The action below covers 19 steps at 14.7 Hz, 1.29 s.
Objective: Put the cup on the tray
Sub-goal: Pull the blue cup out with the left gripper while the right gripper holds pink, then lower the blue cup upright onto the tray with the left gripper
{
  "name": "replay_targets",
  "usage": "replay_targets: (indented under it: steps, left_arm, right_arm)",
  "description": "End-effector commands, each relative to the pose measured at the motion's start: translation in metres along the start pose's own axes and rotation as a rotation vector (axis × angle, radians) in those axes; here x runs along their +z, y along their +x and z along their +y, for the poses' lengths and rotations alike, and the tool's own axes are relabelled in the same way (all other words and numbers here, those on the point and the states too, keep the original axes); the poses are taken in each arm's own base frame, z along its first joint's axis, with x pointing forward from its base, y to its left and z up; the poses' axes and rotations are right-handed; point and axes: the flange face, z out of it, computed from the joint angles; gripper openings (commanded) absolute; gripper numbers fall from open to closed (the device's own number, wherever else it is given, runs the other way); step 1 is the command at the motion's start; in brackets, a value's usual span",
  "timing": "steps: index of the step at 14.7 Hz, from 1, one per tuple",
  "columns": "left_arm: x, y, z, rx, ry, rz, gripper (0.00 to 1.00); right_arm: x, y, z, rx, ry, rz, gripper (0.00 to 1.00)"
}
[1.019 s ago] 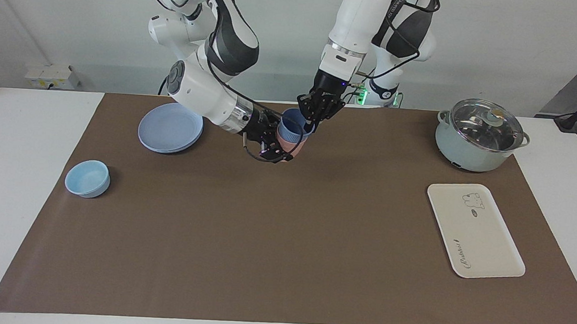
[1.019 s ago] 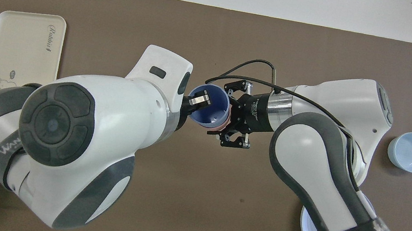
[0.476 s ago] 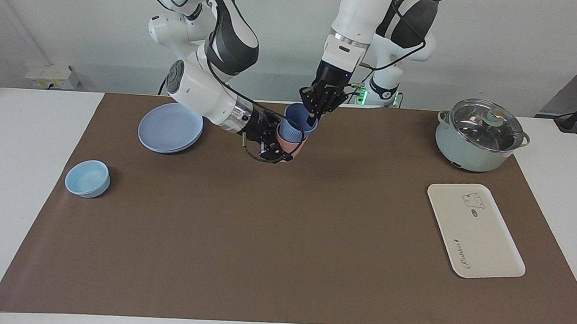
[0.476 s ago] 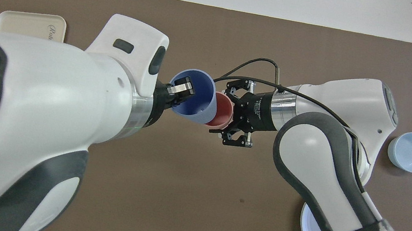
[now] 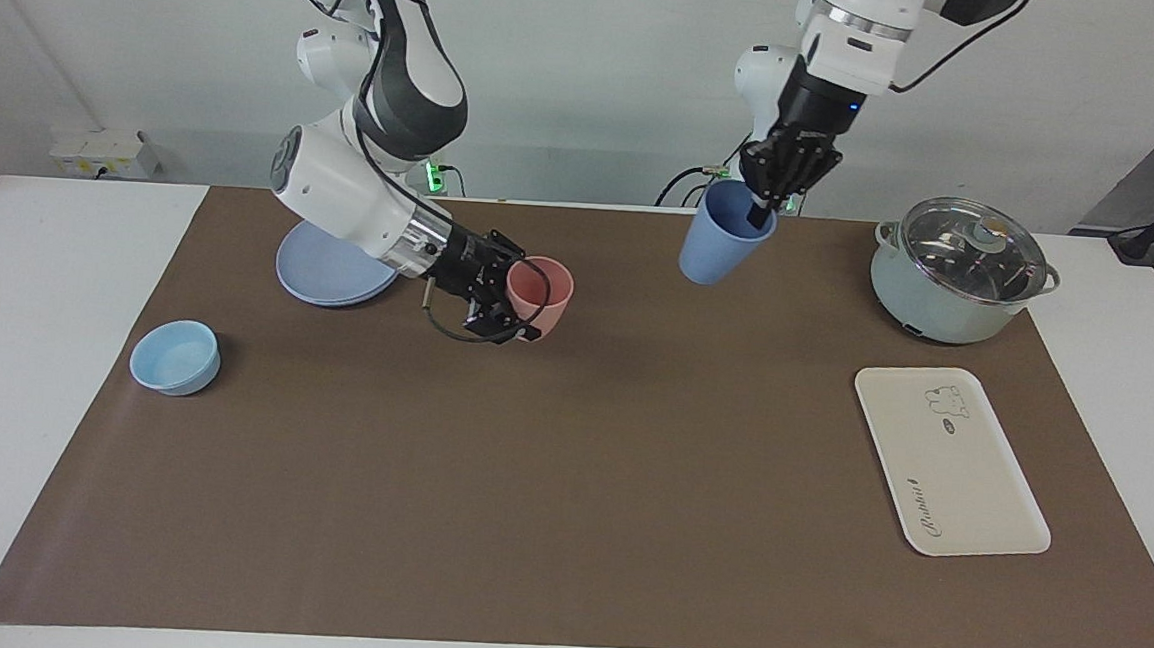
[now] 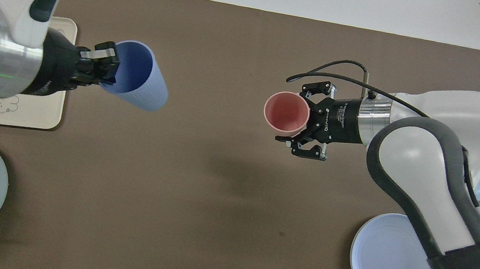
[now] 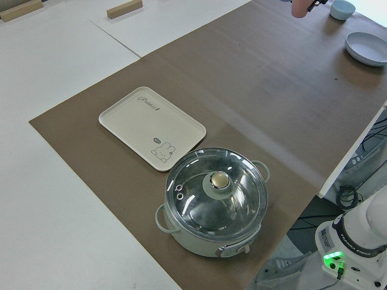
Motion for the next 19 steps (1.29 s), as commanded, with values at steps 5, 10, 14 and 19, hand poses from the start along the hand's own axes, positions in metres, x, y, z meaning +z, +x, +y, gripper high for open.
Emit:
replay_targets:
  steps: [5, 10, 14, 19]
  left_arm:
    - [0.103, 0.111, -0.22, 0.183, 0.033, 0.036, 0.0]
    - [0.19, 0.161, -0.299, 0.214, 0.049, 0.088, 0.0]
    - [0.22, 0.153, -0.321, 0.294, 0.068, 0.097, 0.0]
    - [0.229, 0.156, -0.323, 0.292, 0.07, 0.106, 1.0]
  right_arm:
    - [-0.041, 0.136, -0.009, -0.059, -0.015, -0.111, 0.0]
    - [-0.04, 0.265, -0.03, -0.117, -0.017, -0.157, 0.0]
    - [-0.061, 0.31, -0.04, -0.12, 0.014, -0.138, 0.0]
    - [-0.066, 0.316, -0.042, -0.136, 0.021, -0.119, 0.0]
